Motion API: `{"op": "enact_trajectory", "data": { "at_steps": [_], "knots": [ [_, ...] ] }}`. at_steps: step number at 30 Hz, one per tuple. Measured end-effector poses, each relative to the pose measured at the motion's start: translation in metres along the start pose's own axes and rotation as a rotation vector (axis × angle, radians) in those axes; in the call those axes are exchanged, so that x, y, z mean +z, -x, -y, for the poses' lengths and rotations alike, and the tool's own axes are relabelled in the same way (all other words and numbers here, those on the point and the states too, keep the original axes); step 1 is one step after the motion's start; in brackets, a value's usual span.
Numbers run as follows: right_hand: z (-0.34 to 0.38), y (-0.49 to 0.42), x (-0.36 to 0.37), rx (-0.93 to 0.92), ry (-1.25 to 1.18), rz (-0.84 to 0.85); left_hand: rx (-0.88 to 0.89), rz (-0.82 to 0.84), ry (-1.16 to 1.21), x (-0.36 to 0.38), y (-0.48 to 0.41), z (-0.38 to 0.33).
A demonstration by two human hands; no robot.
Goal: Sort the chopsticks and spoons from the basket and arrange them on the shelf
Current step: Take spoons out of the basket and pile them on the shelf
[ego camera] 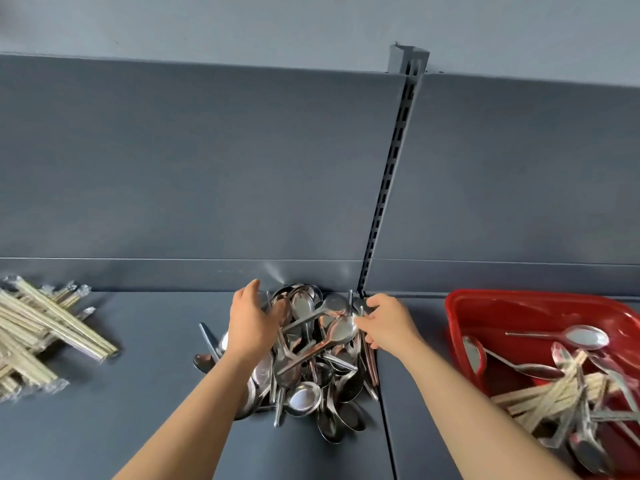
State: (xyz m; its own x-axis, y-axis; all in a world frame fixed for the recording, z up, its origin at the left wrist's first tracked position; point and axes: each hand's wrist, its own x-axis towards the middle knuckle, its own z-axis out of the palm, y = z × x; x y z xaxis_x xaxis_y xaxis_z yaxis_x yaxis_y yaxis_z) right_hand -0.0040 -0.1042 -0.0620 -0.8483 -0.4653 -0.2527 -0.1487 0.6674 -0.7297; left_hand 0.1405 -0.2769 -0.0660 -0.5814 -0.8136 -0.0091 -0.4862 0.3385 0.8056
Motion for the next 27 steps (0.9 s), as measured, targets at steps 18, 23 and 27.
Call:
{"op": "enact_trajectory", "data": {
  "at_steps": [18, 23, 27],
  "knots": [
    [-0.123, 0.047, -0.218, -0.097, -0.086, -0.380, 0.392, 0.459, 0.299, 0.116, 0.079, -0.167],
    [-0.187, 0.050, -0.266, 0.007, -0.001, -0.320, 0.508, 0.626, 0.085, 0.196, 0.098, -0.199],
    [-0.213, 0.047, -0.284, 0.006, 0.094, -0.226, 0.607, 0.734, -0.293, 0.246, 0.098, -0.204]
  ]
}}
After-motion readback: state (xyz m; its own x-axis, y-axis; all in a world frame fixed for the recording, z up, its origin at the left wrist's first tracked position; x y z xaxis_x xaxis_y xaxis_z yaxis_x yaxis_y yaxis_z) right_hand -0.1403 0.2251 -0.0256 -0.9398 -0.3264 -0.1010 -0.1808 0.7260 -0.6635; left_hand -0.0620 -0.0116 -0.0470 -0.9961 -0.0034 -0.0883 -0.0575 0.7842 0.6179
